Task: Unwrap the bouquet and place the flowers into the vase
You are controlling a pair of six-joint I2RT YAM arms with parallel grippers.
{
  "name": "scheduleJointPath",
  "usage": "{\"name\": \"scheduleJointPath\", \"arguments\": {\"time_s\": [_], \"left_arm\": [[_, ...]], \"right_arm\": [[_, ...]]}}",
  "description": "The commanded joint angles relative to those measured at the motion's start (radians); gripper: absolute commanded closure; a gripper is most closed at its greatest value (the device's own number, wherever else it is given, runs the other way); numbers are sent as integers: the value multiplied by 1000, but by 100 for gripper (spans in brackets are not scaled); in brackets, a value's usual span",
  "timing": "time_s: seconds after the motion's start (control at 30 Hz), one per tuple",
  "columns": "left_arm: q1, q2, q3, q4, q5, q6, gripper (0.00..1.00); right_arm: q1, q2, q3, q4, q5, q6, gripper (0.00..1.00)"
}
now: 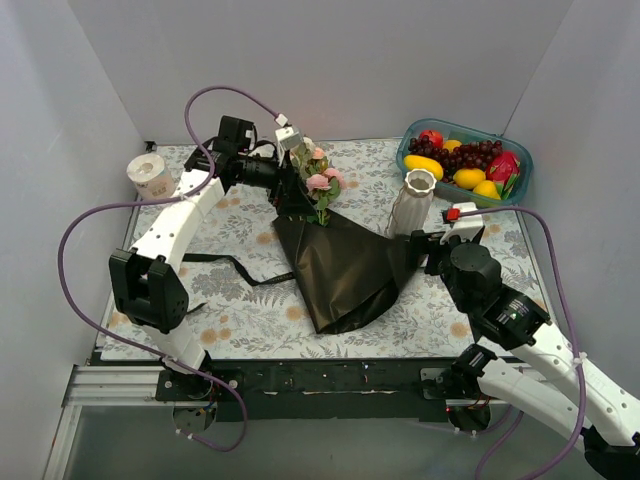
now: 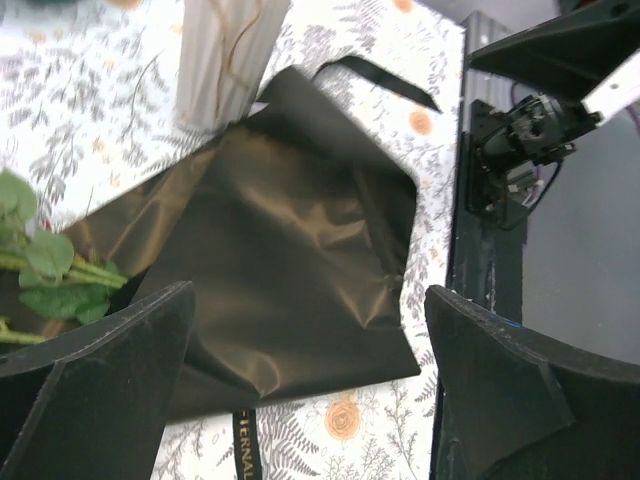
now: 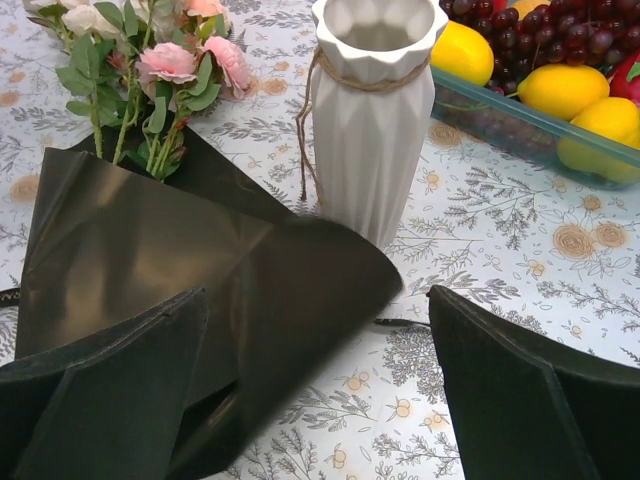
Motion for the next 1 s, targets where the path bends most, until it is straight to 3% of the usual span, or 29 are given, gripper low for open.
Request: {"name": "scheduleJointPath", "arguments": {"time_s": [0.0,0.27,0.53,0.73,0.97], "left_arm": [[10,-25,-113,83,-127,-35,2],[-6,87,-130,161,-238,-9,2],[-111,276,51,115,-284,69,2],[-124,428,181,71,-330,74,2],[-128,420,117,69,-365,109,2]], "right_arm": [[6,1,3,6,16,-6,2],[6,0,19,-33,10,-1,2],[6,-34,14,-76,-4,17,2],[7,-59,5,-90,0,14,2],[6,-68,-14,-90,17,8,2]]}}
